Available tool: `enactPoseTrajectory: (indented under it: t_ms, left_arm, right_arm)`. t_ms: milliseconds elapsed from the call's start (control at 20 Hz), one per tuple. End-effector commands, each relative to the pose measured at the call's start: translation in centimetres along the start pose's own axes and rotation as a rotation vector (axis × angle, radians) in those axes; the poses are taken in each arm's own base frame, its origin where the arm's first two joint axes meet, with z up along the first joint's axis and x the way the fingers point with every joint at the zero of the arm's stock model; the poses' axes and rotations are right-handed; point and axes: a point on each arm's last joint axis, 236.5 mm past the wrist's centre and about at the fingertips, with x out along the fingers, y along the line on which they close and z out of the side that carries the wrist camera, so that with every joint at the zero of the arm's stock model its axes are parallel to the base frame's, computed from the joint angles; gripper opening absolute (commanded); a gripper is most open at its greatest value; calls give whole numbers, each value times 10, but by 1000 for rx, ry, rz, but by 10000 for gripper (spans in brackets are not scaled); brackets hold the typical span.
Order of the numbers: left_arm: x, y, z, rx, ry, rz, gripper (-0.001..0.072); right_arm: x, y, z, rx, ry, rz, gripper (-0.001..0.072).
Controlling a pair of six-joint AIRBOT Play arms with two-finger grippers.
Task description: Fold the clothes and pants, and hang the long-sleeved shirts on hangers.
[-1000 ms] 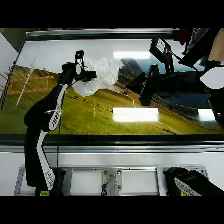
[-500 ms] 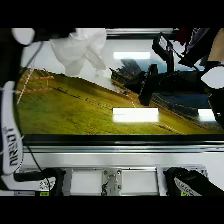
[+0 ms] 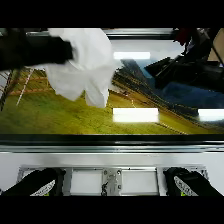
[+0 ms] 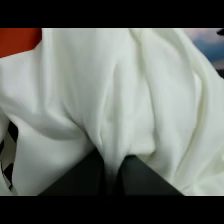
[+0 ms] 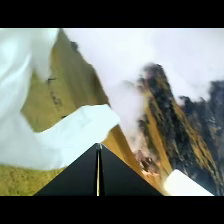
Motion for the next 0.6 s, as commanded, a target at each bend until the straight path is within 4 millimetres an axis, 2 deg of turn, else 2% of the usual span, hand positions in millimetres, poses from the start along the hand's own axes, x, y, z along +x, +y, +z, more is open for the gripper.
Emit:
enactPoseTrajectory:
  t_ms: [0, 50, 100, 150, 250, 300, 400, 550]
  left_arm:
    - [42, -59, -73, 35, 76, -127, 20]
    - [57, -67, -86, 50, 86, -143, 161]
    - [69, -67, -93, 50, 100, -141, 503]
    - [81, -59, -97, 29, 122, -118, 687]
    - [99, -21, -106, -46, 192, -35, 682]
    - [108, 0, -121, -103, 247, 6, 682]
    - [125, 32, -171, -240, 394, 38, 682]
    - [151, 53, -254, -405, 582, 40, 682]
  right_arm:
    - [-25, -51, -4, 132, 3, -186, 22]
    - [-28, -54, -7, 137, 11, -192, 22]
    - [-29, -56, -9, 141, 19, -194, 22]
    - [-30, -56, -12, 144, 28, -193, 23]
    - [-30, -56, -17, 140, 52, -192, 22]
    - [-30, -54, -21, 140, 67, -186, 22]
    - [-29, -52, -26, 142, 90, -175, 23]
    - [-28, -52, -28, 145, 98, -171, 23]
